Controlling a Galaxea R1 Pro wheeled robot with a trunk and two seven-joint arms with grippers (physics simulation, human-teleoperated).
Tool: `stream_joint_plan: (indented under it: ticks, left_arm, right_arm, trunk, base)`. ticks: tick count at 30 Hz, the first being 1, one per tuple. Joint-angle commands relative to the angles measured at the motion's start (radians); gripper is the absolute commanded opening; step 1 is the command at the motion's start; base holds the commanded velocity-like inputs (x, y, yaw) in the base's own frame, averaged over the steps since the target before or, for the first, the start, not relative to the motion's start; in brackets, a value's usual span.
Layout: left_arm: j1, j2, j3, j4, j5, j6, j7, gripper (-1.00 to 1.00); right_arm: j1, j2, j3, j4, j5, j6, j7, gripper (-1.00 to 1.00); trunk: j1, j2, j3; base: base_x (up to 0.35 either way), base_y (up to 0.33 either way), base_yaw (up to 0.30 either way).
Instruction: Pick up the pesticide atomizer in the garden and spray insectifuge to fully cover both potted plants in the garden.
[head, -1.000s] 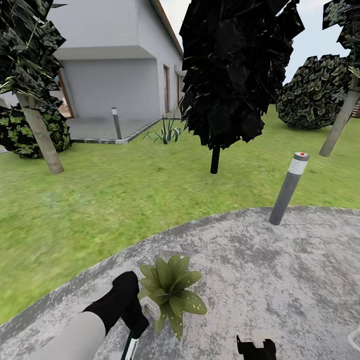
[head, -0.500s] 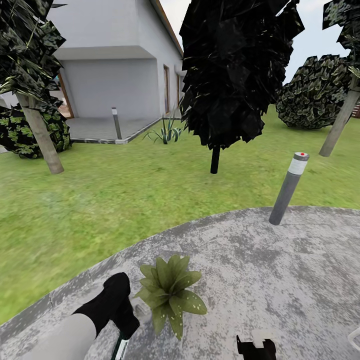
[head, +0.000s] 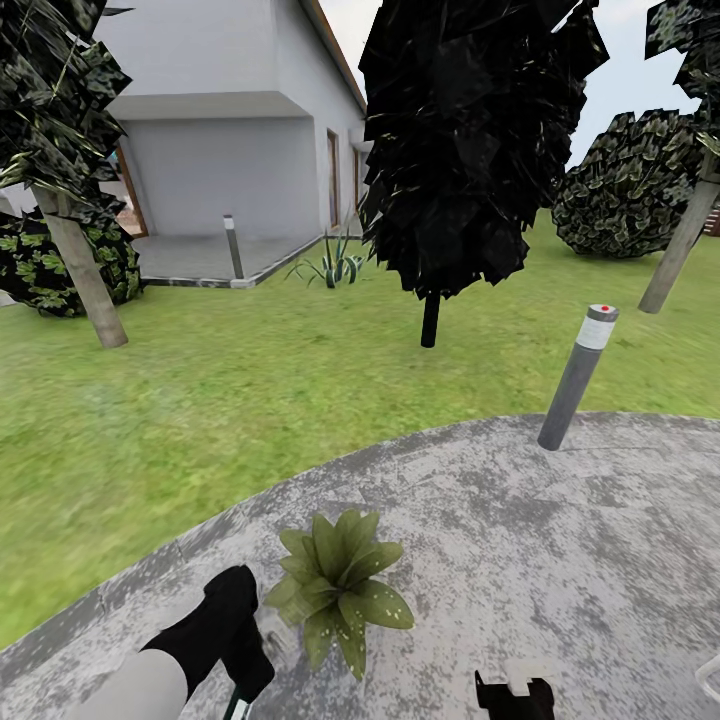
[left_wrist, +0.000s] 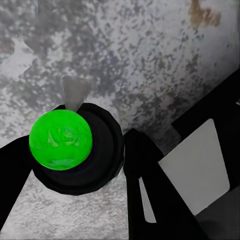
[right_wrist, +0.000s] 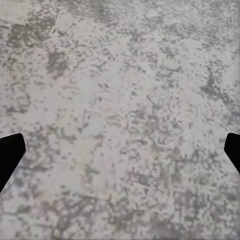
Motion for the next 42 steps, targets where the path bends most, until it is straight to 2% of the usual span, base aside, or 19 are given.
stream_joint_plan:
  ticks: [1,6,9,16,20,23,25,28,31,34,36,40,42]
  left_arm:
    - [0.000,-0.001,0.001,-0.007,-0.010,0.003,-0.010,-1.00]
    - [0.001,-0.008,-0.002,-0.016,-0.010,0.002,0.009,-1.00]
    - [0.001,-0.021,0.000,-0.017,-0.009,0.002,0.078,-1.00]
    - [-0.013,-0.034,-0.001,-0.018,-0.007,0.002,0.086,-1.00]
    - [-0.016,-0.020,0.004,-0.017,-0.007,0.003,0.082,-1.00]
    - [-0.026,-0.019,0.070,-0.017,-0.007,0.001,0.081,-1.00]
    - [-0.056,-0.025,0.084,-0.017,-0.006,0.003,0.077,-1.00]
    - [-0.106,-0.021,0.089,-0.005,-0.004,0.003,0.067,-1.00]
    - [-0.103,-0.012,0.088,-0.002,-0.011,-0.004,0.066,-1.00]
    - [-0.097,0.039,0.086,0.010,-0.005,-0.043,0.066,-1.00]
    - [-0.097,0.049,0.090,0.032,-0.004,-0.066,0.065,-1.00]
    - [-0.100,0.040,0.088,0.051,-0.006,-0.081,0.064,-1.00]
    - [-0.104,0.025,0.087,0.052,-0.007,-0.081,0.062,-1.00]
  right_arm:
    - [-0.001,-0.001,0.009,0.001,-0.005,-0.003,-0.005,1.00]
    - [-0.001,-0.002,0.009,0.001,-0.005,-0.004,-0.004,1.00]
    - [-0.001,-0.002,0.009,0.001,-0.005,-0.003,-0.006,1.00]
    - [-0.001,-0.002,0.009,0.001,-0.005,-0.003,-0.006,1.00]
    - [-0.001,-0.002,0.009,0.001,-0.005,-0.003,-0.006,1.00]
    - [-0.001,-0.002,0.009,0.001,-0.004,-0.002,-0.006,1.00]
    - [-0.001,-0.002,0.009,0.001,-0.004,-0.002,-0.006,1.00]
    - [-0.001,-0.002,0.009,0.001,-0.004,-0.002,-0.006,1.00]
    - [-0.001,-0.002,0.009,0.001,-0.004,-0.002,-0.006,1.00]
    - [-0.001,-0.002,0.009,0.001,-0.004,-0.002,-0.006,1.00]
    - [-0.001,-0.002,0.009,0.001,-0.004,-0.002,-0.006,1.00]
    - [0.000,-0.002,0.009,0.001,-0.004,-0.003,-0.006,1.00]
    - [0.000,-0.002,0.009,0.001,-0.004,-0.003,-0.006,1.00]
  trunk:
    - [0.000,0.000,-0.001]
    - [0.000,0.000,-0.001]
    - [0.000,0.000,-0.001]
    - [0.000,0.000,-0.001]
    - [0.000,0.000,-0.001]
    - [0.000,0.000,-0.001]
    - [0.000,0.000,-0.001]
    - [0.000,0.000,-0.001]
    - [0.000,0.000,-0.001]
    - [0.000,0.000,-0.001]
    - [0.000,0.000,-0.001]
    - [0.000,0.000,-0.001]
    - [0.000,0.000,-0.001]
  base:
    - [0.000,0.000,0.000]
    - [0.000,0.000,0.000]
    - [-0.189,0.000,0.000]
    - [-0.232,0.000,0.000]
    - [-0.014,0.000,0.000]
    - [-0.001,0.000,0.000]
    - [0.000,0.000,0.000]
    - [0.000,0.000,0.000]
    - [0.000,0.000,0.000]
    - [0.000,0.000,0.000]
    - [0.000,0.000,0.000]
    - [0.000,0.000,0.000]
    - [0.000,0.000,0.000]
